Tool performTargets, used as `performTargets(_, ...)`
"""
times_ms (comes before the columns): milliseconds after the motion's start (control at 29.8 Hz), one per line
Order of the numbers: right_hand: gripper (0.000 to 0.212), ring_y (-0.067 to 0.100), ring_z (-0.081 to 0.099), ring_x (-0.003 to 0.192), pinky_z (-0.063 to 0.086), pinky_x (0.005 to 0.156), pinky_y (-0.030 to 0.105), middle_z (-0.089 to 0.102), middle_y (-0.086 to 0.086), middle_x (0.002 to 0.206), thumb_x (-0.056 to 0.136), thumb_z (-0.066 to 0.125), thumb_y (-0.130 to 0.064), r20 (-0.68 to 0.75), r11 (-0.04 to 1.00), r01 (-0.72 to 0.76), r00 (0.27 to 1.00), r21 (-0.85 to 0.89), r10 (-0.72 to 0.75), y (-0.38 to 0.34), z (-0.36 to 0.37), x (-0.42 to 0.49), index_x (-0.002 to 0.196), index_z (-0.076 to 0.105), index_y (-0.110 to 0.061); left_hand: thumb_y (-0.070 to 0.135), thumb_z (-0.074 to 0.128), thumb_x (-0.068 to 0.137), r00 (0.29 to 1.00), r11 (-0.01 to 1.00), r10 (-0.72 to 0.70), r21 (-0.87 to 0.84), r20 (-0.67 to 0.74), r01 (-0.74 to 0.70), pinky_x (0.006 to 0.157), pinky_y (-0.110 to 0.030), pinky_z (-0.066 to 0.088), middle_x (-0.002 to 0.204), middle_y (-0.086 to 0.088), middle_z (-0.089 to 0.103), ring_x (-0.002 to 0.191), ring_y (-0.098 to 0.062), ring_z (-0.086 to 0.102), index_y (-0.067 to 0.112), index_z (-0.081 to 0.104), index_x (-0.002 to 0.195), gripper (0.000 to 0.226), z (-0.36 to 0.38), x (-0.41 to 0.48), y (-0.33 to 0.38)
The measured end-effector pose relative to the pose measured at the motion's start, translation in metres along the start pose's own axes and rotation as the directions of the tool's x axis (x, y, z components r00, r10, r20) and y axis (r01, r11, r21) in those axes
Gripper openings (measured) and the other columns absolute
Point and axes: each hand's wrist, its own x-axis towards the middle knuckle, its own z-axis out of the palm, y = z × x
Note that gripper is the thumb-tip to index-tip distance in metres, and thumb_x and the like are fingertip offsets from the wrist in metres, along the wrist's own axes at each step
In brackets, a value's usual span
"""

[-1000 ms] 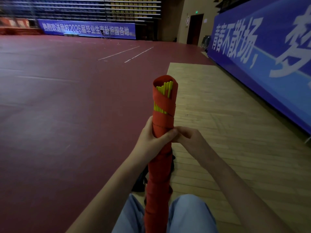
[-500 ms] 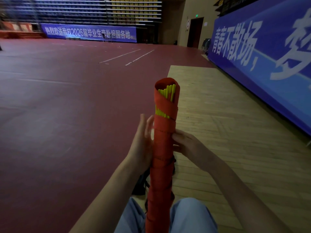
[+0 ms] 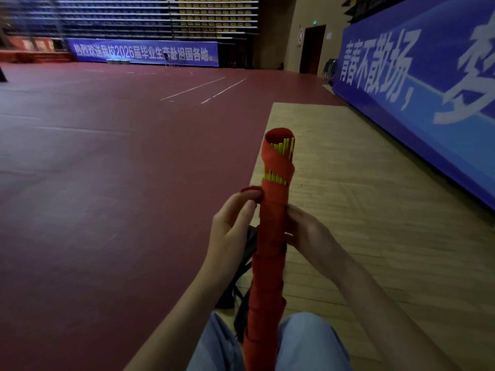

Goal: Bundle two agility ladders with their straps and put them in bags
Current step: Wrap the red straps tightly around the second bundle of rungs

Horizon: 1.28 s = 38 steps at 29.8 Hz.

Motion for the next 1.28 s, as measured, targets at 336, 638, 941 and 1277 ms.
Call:
performTargets(336,0.054,0.023,0.065,0.097,0.051,0.091,0.041,0.068,0.006,0.102,0.075,0.039,-0.068,0.036,0.994,0.058,0.998,-0.09,-0.055,-0.01,0.012,-0.001,0.107,0.064,-0.032,0.015,0.036,0.095,0.991,0.99,0.02,-0.137,-0.129,-0.038,0.067,-0.01,0.05,0.098,0.001,0.064,0.091,0.001,0.065,0.016,0.056,0.099,0.02,0.019,-0.009,0.008)
performTargets(638,0.08,0.036,0.059,0.109,0.044,0.098,0.054,0.061,0.021,0.116,0.067,0.044,-0.081,0.04,0.999,0.044,0.998,-0.004,-0.044,-0.002,0.022,0.001,0.122,0.055,-0.023,0.013,0.053,0.092,0.963,0.994,-0.042,-0.113,-0.267,0.013,0.065,-0.012,0.05,0.09,0.007,0.068,0.079,0.002,0.066,0.031,0.048,0.108,0.024,0.027,-0.006,0.012)
performTargets(941,0.078,0.022,0.064,0.105,0.05,0.093,0.042,0.063,0.01,0.119,0.067,0.062,-0.064,0.006,0.999,0.004,1.0,0.038,-0.004,-0.002,0.025,0.0,0.129,0.046,-0.02,0.012,0.073,0.078,0.971,0.999,-0.009,0.05,-0.239,0.022,0.084,-0.024,0.048,0.107,0.014,0.051,0.096,-0.001,0.053,0.042,0.043,0.105,0.05,0.026,0.001,0.01)
performTargets(1277,0.056,0.022,0.064,0.096,0.051,0.085,0.037,0.066,0.014,0.107,0.076,0.061,-0.048,-0.019,0.994,-0.039,0.999,0.102,0.041,-0.013,0.03,-0.008,0.118,0.058,-0.011,-0.004,0.065,0.079,0.996,0.994,-0.082,-0.08,-0.041,0.078,0.066,-0.012,0.051,0.106,0.005,0.055,0.083,0.01,0.061,0.027,0.043,0.111,0.05,0.006,-0.008,0.026)
